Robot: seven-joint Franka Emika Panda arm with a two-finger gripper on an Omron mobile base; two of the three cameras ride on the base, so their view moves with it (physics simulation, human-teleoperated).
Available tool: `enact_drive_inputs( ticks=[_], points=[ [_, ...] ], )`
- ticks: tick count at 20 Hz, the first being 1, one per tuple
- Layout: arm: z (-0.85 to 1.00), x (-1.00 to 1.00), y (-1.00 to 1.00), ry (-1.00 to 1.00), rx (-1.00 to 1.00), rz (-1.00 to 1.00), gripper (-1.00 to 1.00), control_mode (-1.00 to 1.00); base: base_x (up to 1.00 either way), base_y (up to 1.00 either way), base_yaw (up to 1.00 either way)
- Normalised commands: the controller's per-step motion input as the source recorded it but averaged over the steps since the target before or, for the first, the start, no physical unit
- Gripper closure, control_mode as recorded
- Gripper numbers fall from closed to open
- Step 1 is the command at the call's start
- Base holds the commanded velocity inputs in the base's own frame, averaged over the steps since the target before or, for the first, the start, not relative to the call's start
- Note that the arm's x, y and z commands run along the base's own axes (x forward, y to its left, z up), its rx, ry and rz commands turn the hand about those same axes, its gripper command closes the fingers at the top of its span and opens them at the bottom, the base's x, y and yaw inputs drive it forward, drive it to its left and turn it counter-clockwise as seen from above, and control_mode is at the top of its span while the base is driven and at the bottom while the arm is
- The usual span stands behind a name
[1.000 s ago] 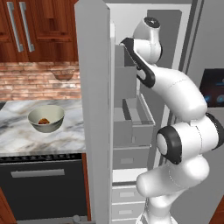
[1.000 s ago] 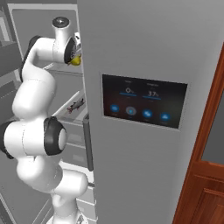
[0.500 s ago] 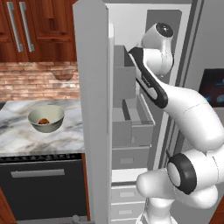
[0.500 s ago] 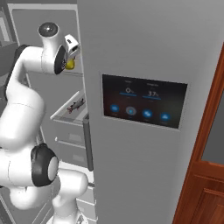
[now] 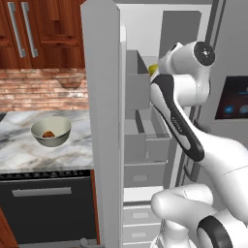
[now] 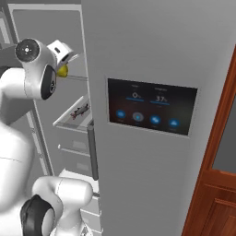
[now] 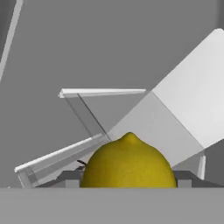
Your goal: Take the lemon, peach, and fish from the freezer and place them in the bowl on the counter.
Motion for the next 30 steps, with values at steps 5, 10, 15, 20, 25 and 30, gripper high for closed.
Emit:
enact_drive_inputs(
  ticks=[5, 10, 15, 20, 25, 30],
  points=[
    [0.34, -0.78, -0.11, 0.00, 0.00, 0.00, 1.00, -1.00, 0.00, 0.00, 0.00],
    [0.21, -0.88, -0.29, 0.00, 0.00, -0.01, 1.00, -1.00, 0.00, 0.00, 0.00],
    [0.02, -0.99, -0.42, 0.00, 0.00, -0.14, 1.00, -1.00, 0.00, 0.00, 0.00],
    [-0.01, -0.95, -0.34, 0.00, 0.10, -0.38, 1.00, -1.00, 0.00, 0.00, 0.00],
    [-0.05, -0.59, -0.25, 0.02, 0.27, -0.52, 1.00, -1.00, 0.00, 0.00, 0.00],
    [0.00, -0.54, -0.27, 0.05, 0.42, -0.43, 1.00, -1.00, 0.00, 0.00, 0.00]
  ],
)
